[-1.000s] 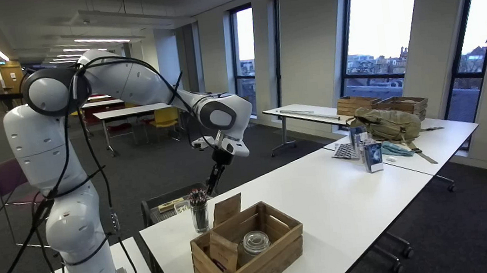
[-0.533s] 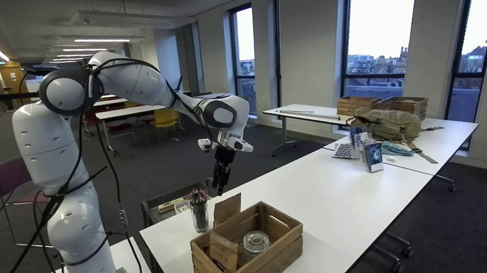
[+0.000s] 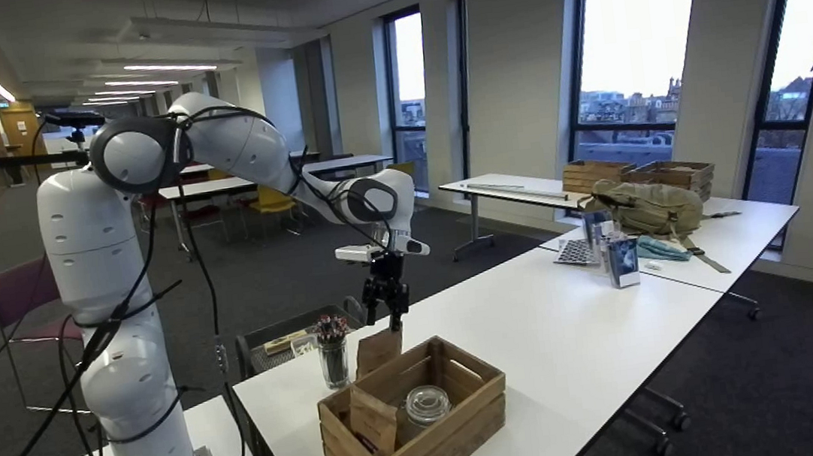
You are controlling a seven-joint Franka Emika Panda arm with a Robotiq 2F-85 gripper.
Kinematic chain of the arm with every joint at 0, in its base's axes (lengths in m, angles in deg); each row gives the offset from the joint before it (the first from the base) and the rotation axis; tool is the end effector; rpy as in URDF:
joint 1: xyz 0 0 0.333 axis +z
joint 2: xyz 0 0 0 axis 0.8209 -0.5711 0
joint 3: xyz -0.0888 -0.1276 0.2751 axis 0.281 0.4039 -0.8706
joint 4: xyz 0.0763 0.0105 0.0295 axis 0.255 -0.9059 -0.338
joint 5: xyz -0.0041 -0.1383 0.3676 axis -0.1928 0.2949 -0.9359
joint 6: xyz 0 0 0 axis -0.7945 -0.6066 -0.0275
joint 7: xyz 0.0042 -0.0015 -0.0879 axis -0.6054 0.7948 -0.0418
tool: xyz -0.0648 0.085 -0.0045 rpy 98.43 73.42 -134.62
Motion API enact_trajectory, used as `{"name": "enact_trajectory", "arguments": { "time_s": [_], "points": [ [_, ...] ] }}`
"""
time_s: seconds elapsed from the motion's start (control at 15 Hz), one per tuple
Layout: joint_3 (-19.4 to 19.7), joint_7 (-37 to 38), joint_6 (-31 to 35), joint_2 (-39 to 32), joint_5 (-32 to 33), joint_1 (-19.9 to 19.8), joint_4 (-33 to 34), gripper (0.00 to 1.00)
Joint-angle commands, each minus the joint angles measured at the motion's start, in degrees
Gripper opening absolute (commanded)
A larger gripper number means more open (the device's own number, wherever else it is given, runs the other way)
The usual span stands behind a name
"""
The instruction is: Remove the brown bags from the box then put them back inside
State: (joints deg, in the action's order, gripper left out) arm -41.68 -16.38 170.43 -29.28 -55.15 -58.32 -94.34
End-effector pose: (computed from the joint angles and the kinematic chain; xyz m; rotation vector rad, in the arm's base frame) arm 0.4955 -0.0623 0.3844 2.8844 -0.0228 -0.4949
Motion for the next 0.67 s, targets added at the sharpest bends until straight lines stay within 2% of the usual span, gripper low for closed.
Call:
{"name": "enact_trajectory", "arguments": {
  "time_s": [0.0,0.33,0.6],
  "points": [
    [-0.54,-6.34,3.26,2.23,4.17,1.17,-0.87,1.0],
    [0.18,-15.93,11.99,3.76,2.56,0.8,-1.32,1.0],
    [1.75,-24.76,19.09,3.65,-4.85,0.29,-1.45,1.0]
  ]
}}
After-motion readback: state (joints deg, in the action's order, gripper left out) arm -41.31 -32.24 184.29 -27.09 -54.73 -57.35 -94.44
